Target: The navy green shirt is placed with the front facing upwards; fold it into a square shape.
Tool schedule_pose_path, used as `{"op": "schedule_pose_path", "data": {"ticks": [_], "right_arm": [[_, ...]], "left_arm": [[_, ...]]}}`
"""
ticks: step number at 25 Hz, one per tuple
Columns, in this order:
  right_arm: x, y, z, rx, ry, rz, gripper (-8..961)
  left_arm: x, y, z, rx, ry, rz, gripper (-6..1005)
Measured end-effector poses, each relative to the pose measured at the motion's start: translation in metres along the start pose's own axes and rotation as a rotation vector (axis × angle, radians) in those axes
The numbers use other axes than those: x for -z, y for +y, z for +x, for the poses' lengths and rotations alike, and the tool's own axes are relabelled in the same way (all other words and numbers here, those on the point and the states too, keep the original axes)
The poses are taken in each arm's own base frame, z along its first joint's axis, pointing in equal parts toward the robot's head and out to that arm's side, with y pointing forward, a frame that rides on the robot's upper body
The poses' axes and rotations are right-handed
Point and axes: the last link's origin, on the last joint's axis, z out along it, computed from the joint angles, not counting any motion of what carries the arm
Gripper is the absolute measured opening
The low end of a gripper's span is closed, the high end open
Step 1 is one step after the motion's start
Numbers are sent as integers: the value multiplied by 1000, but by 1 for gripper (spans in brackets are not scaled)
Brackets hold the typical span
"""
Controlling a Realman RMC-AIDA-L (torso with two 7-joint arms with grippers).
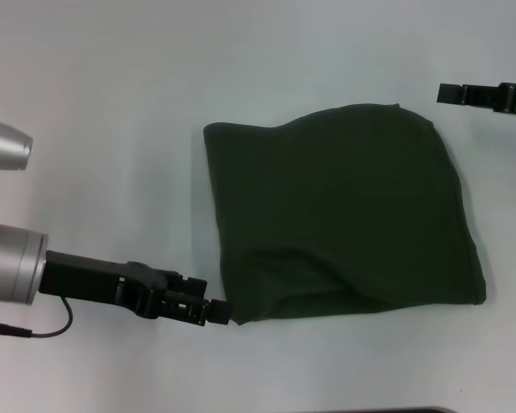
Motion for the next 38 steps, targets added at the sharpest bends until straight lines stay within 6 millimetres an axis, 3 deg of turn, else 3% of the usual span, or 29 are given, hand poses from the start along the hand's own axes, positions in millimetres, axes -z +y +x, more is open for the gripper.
{"op": "schedule_pose_path", "data": {"ticks": [38], "right_arm": [[5, -1, -1, -3, -17, 3, 306]], "left_arm": [[-29, -2, 6, 100, -66, 5, 930]]}}
